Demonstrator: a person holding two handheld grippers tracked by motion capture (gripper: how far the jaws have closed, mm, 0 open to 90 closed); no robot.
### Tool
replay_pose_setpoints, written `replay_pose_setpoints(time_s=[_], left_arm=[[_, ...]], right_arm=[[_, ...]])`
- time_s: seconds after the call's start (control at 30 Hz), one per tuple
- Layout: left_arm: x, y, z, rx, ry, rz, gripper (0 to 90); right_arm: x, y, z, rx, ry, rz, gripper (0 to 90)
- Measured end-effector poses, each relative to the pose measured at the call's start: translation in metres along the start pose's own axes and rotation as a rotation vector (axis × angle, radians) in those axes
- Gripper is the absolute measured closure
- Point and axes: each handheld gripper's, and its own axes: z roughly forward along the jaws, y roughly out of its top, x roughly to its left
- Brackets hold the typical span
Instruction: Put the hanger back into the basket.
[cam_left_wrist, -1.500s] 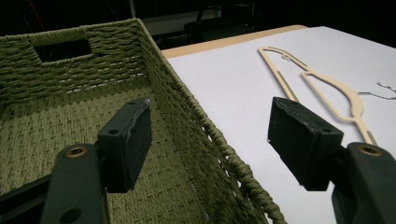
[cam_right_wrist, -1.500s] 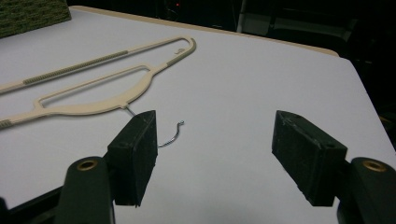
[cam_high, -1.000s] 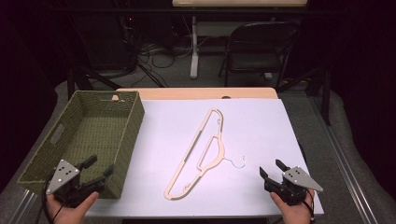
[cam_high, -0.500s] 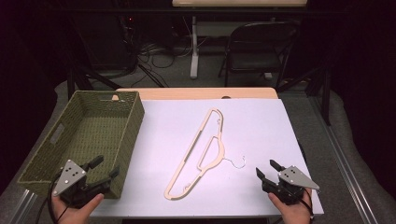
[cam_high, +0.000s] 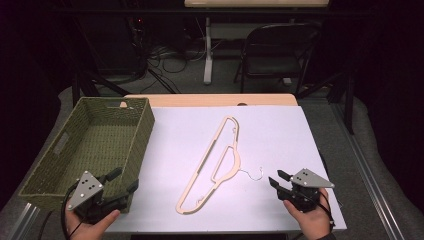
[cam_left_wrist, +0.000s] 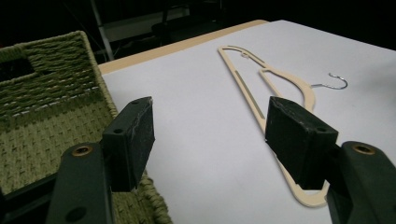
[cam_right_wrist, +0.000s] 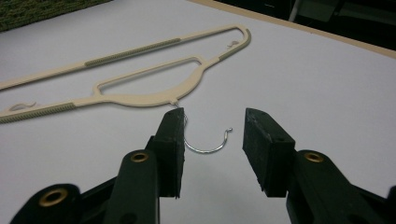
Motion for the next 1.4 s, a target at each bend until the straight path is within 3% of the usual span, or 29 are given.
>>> replay_pose_setpoints(time_s=[0.4,0.77,1.13,1.4], left_arm=[[-0.021,0.004,0.02,0.023,-0.084,0.034,35.2],[-0.029,0.003,0.036,0.064,-0.109,0.048,35.2],[-0.038,0.006,0.052,0.103,-0.136,0.048,36.3],[-0.046,0.008,0.069,0.126,-0.182,0.054,41.3]], right_arm=[[0.013,0.016,0.018,0.013,0.06,-0.046,61.5],[0.02,0.029,0.037,0.041,0.098,-0.083,63.3],[0.023,0.038,0.047,0.055,0.102,-0.098,63.5],[0.021,0.04,0.056,0.07,0.104,-0.097,65.1]])
